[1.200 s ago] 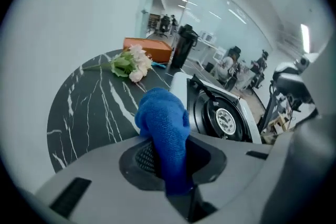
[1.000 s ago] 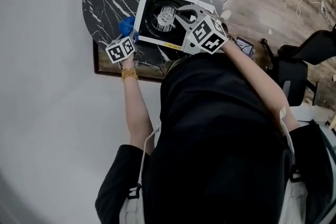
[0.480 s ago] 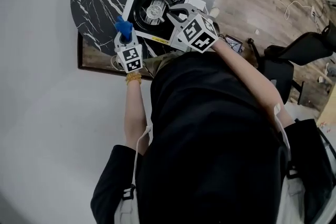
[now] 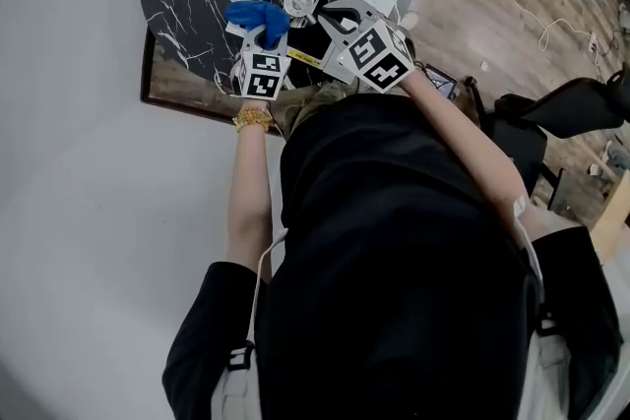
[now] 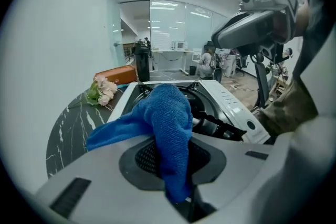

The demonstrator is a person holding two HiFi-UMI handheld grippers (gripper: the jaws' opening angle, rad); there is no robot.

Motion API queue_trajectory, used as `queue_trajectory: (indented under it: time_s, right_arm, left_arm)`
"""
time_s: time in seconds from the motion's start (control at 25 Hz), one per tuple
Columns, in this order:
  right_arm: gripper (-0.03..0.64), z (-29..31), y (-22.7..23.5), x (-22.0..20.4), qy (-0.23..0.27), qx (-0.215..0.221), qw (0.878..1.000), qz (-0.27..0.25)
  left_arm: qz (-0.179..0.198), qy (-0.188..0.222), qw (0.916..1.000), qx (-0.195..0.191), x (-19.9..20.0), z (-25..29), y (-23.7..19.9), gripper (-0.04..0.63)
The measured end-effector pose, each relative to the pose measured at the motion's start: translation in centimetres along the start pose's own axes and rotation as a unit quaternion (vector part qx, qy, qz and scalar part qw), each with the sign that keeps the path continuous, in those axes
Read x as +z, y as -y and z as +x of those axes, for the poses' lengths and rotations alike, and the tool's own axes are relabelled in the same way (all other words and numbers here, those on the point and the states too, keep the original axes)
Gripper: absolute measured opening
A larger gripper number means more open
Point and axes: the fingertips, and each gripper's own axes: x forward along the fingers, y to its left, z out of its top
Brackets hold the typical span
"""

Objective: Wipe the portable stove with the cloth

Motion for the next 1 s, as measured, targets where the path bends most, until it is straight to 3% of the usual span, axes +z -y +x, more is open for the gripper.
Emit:
queue_trajectory:
  time_s: [0.12, 0.28, 0.44, 0.6, 0.76, 0.88, 0.96, 1.0]
  right_arm:
    - [0.015, -0.1, 0.8, 0.2, 0.007, -0.007, 1.000, 0.024]
    - [0.015, -0.2, 2.3, -0.2, 0.021, -0.019, 0.997, 0.076]
    - [0.016, -0.8, 2.7, -0.7, 0.037, -0.018, 0.996, 0.078]
    - [0.017, -1.5, 0.8, -2.1, 0.033, 0.003, 0.999, 0.037]
    - [0.017, -1.9, -0.3, -4.0, 0.018, 0.005, 0.999, 0.034]
    - [0.017, -2.5, -2.0, -3.8, 0.042, 0.041, 0.998, 0.026]
    - [0.017, -3.7, -4.2, -2.9, 0.069, 0.102, 0.992, 0.000]
    - [0.017, -4.3, -5.6, -2.7, 0.074, 0.131, 0.988, -0.028]
  left_arm:
    - [0.000, -0.007, 0.9981, -0.062, -0.5, -0.4, 2.4, 0.064]
    - [0.027, -0.016, 0.9905, -0.134, -0.7, -0.2, 6.1, 0.064]
    - [0.000, -0.053, 0.9742, -0.220, -0.8, -0.7, 9.1, 0.064]
    - [-0.043, -0.068, 0.9623, -0.260, -1.5, -1.5, 10.5, 0.064]
    - [-0.034, -0.080, 0.9502, -0.299, -2.5, -2.2, 12.3, 0.064]
    - [0.002, -0.121, 0.9305, -0.346, -4.3, -4.0, 13.9, 0.064]
    - [-0.001, -0.095, 0.9389, -0.331, -3.9, -4.9, 13.3, 0.064]
    - [-0.026, -0.063, 0.9452, -0.319, -2.9, -5.5, 12.6, 0.064]
